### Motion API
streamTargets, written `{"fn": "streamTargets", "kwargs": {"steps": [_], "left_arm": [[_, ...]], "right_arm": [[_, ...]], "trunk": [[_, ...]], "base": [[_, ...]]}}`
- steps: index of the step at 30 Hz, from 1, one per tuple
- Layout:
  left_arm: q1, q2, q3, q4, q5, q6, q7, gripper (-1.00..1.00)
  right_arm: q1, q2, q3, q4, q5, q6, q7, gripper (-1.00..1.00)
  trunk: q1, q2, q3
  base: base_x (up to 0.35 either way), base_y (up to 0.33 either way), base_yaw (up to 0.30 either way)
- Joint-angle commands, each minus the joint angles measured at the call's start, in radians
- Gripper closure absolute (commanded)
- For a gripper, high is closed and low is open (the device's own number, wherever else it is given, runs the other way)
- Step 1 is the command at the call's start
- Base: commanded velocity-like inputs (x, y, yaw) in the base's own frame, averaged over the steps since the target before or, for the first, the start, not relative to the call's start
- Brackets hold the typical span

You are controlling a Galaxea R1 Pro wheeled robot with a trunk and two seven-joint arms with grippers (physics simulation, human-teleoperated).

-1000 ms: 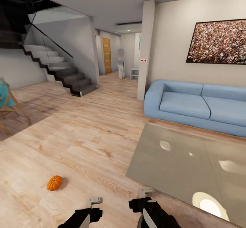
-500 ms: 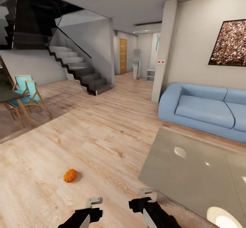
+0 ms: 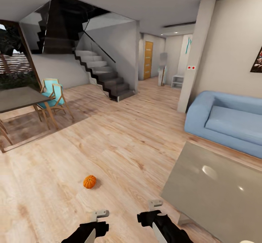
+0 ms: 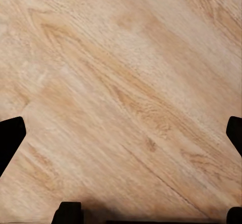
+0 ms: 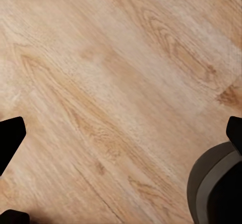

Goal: Place each of the two pumpkins and all three candles from the living room inside a cabinet in the living room (use any cabinet), then make sure every cabinet is closed, and position the cauldron so it is next to a table in the living room.

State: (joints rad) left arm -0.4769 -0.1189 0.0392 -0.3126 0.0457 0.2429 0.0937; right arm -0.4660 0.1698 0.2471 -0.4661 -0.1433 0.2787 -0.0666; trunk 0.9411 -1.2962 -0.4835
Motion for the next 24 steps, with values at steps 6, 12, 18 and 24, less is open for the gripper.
{"fn": "streamTargets", "kwargs": {"steps": [6, 12, 18, 24], "left_arm": [[0.0, -0.001, 0.004, -0.002, 0.005, 0.006, 0.003, -1.0], [0.0, -0.001, 0.004, -0.002, 0.005, 0.006, 0.003, -1.0], [0.0, -0.001, 0.005, -0.002, 0.006, 0.006, 0.003, -1.0], [0.0, -0.001, 0.005, -0.002, 0.006, 0.006, 0.003, -1.0]], "right_arm": [[0.0, -0.001, 0.008, -0.002, -0.01, 0.005, -0.007, -1.0], [0.0, -0.001, 0.008, -0.002, -0.01, 0.005, -0.007, -1.0], [0.0, -0.001, 0.008, -0.002, -0.01, 0.005, -0.007, -1.0], [0.0, -0.001, 0.008, -0.002, -0.01, 0.005, -0.007, -1.0]], "trunk": [[-0.023, 0.042, 0.018], [-0.046, 0.084, 0.037], [-0.069, 0.126, 0.055], [-0.092, 0.168, 0.074]], "base": [[0.0, 0.0, 0.292], [0.0, 0.0, 0.292], [0.0, 0.0, 0.292], [0.0, 0.0, 0.292]]}}
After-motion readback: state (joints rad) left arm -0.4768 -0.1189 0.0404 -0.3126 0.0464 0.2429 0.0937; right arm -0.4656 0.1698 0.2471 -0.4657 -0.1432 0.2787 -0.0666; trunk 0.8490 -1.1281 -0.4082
